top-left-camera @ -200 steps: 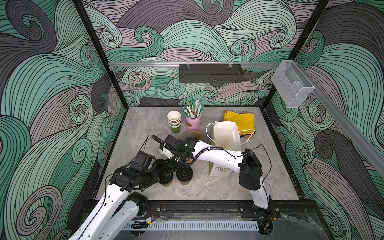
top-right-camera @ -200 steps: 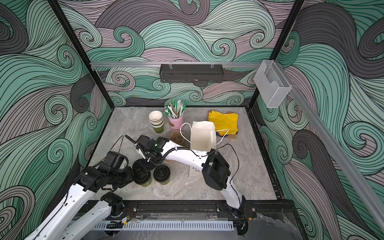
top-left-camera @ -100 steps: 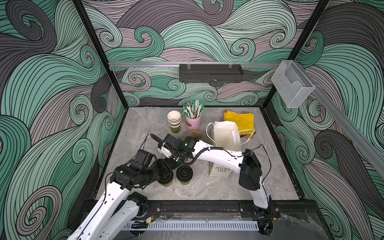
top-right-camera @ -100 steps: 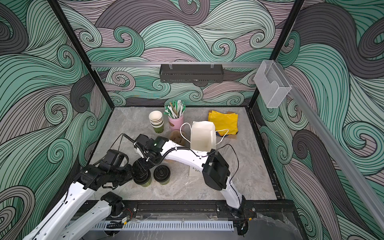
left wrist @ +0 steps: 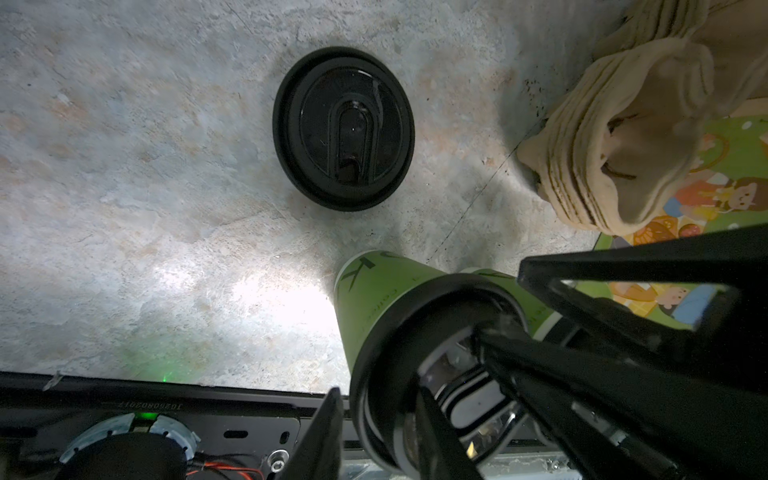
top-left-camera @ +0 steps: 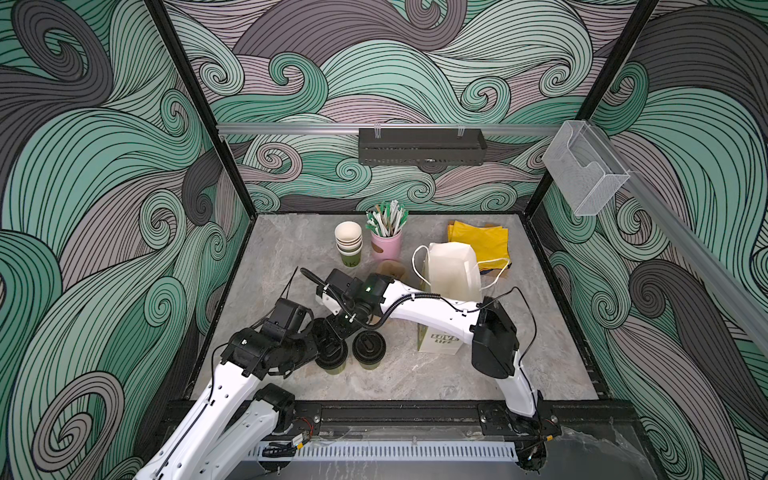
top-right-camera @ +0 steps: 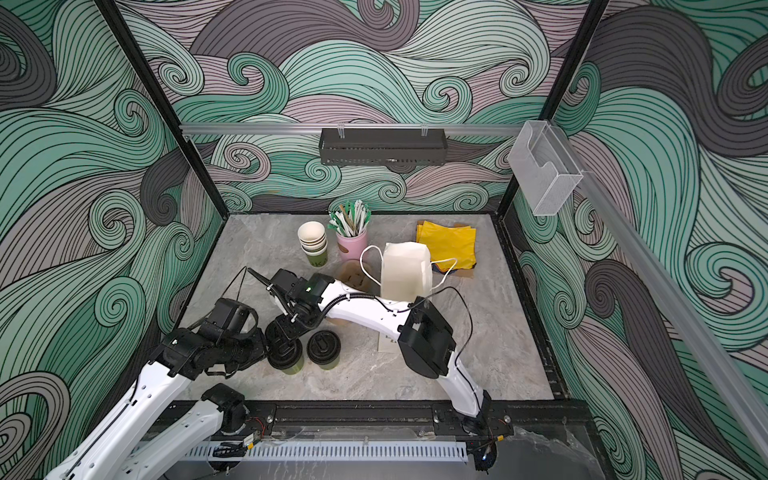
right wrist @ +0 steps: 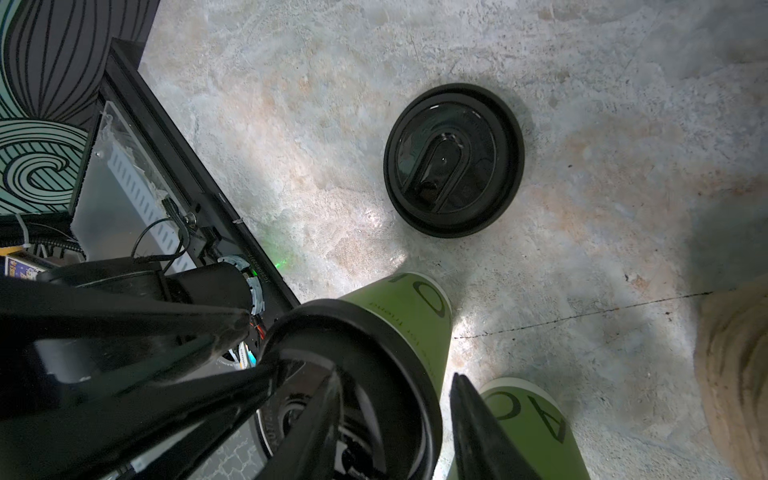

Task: Pack the takeout coffee
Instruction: 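Lower the right gripper onto the black lid of the nearer green cup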

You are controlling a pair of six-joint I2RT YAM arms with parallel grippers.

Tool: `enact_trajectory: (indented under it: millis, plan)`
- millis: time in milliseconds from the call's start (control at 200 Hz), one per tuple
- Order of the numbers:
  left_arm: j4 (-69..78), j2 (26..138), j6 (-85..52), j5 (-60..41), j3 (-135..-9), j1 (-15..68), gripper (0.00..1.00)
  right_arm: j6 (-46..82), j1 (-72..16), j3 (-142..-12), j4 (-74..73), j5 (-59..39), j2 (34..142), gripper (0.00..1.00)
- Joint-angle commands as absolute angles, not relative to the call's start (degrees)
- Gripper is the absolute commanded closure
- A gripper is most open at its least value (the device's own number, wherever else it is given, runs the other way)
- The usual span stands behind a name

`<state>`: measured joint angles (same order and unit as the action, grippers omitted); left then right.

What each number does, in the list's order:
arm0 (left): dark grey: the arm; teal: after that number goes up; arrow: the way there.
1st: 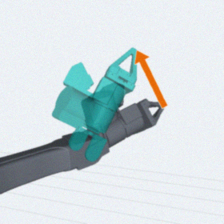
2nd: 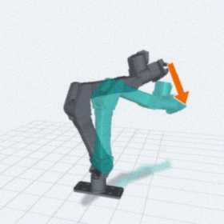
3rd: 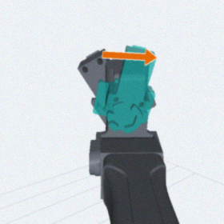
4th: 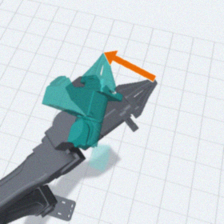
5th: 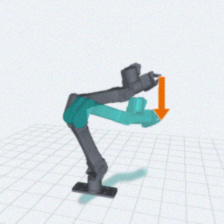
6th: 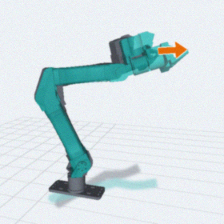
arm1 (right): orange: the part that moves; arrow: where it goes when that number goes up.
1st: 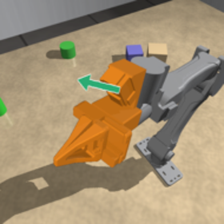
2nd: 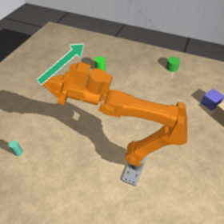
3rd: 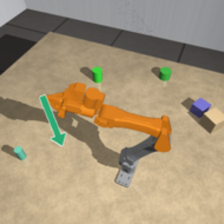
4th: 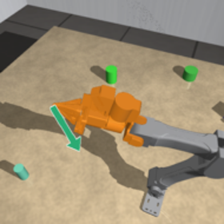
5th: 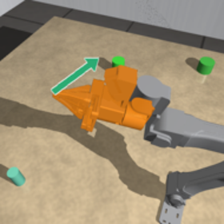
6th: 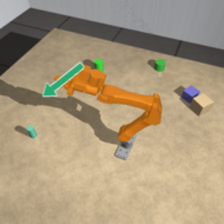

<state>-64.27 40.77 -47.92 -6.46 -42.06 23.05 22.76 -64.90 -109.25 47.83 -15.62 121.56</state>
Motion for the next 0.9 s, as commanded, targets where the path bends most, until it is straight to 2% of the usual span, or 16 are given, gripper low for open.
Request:
enact_trajectory:
  millis: [0,535,896]
  plan:
    - [-64.20,40.86,-46.84,-6.40,-41.32,22.68,0.68,22.87,-64.67,-109.51,50.42,-13.76,122.65,0.57]
    - [-66.80,42.79,-46.27,-7.03,-41.43,22.68,0.72,22.51,-64.69,-110.46,51.20,-13.53,122.51,0.58]
    - [-67.17,43.50,-45.79,-7.29,-41.81,22.72,0.72,21.95,-64.69,-113.17,48.90,-13.39,117.80,0.47]
